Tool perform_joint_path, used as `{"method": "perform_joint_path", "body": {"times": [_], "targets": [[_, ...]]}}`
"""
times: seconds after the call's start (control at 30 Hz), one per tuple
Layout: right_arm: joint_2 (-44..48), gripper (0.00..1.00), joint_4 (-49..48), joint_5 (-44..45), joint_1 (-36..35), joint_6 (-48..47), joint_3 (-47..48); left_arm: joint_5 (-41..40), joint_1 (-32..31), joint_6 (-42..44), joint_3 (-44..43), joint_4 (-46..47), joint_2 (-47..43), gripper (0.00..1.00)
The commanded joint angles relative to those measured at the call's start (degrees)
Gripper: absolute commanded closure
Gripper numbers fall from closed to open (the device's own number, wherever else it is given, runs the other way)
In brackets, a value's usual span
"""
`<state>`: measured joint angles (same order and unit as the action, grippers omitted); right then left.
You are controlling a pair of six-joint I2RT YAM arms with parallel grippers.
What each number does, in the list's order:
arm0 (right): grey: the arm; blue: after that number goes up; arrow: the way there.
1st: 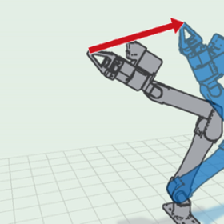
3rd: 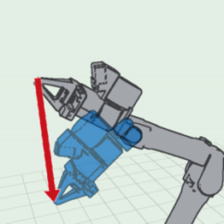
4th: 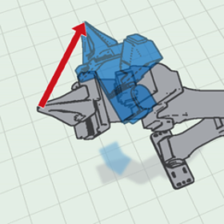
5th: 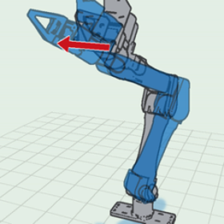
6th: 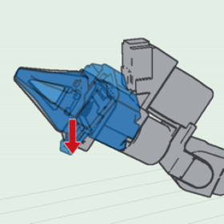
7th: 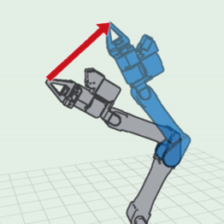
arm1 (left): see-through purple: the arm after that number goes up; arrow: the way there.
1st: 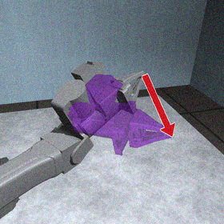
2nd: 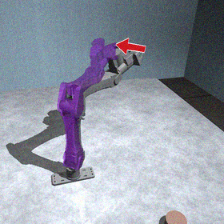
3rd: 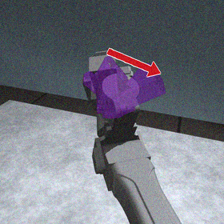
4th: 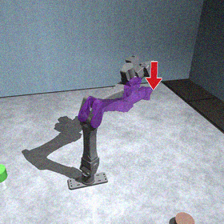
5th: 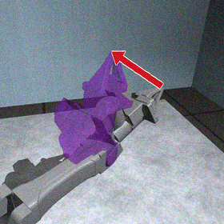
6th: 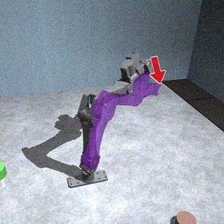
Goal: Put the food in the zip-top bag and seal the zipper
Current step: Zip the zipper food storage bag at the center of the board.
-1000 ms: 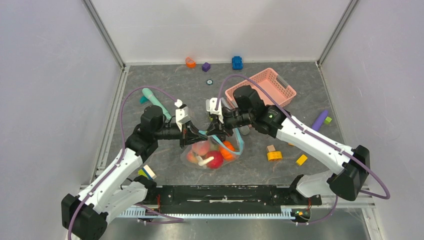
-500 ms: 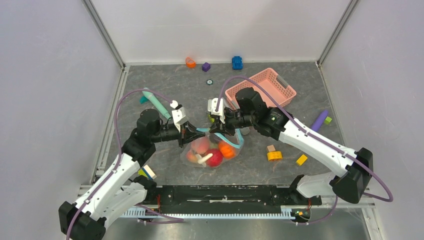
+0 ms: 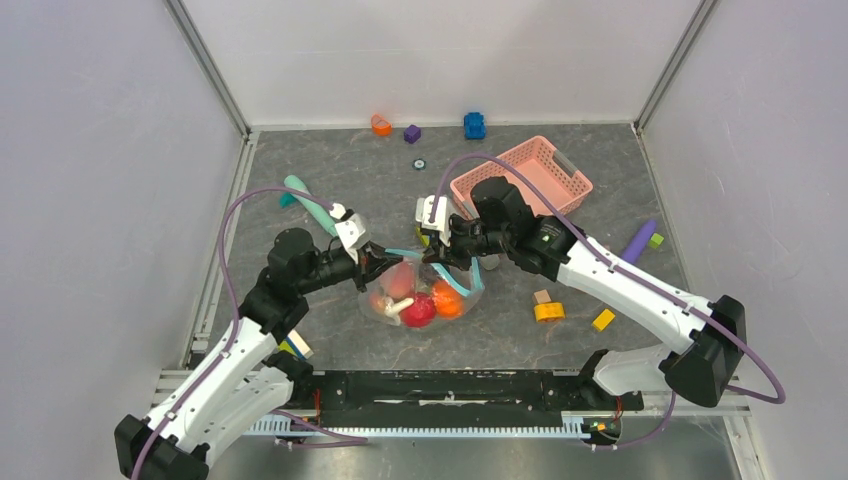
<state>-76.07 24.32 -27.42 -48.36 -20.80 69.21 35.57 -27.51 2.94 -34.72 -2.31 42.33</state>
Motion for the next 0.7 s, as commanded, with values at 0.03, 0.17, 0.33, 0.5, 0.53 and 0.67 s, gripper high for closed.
{"method": "perform_joint_path", "body": {"times": [0.03,0.17,0.33,0.5,0.53,0.67], "targets": [[1.1,1.0,4.4,4.0,1.4,0.6,-1.5,-9.8,0.6,-2.2,0.2,5.5,-1.9,0.98],[1.3,1.0,4.5,4.3,1.5,0.8,-2.0,-13.1,0.6,-2.4,0.6,6.2,-2.0,0.98],[1.7,1.0,4.5,4.7,1.6,1.1,-3.0,-16.5,0.6,-4.2,0.8,6.8,-2.1,0.98],[1.8,1.0,4.4,4.9,1.8,1.2,-3.5,-19.4,0.6,-4.8,1.1,7.4,-1.7,0.98],[1.8,1.0,4.5,5.1,1.7,1.2,-3.6,-20.1,0.6,-4.9,1.1,7.4,-1.5,0.98],[2.2,1.0,4.5,5.3,2.0,1.2,-4.1,-22.8,0.6,-5.2,0.9,7.3,-1.2,0.98]]}}
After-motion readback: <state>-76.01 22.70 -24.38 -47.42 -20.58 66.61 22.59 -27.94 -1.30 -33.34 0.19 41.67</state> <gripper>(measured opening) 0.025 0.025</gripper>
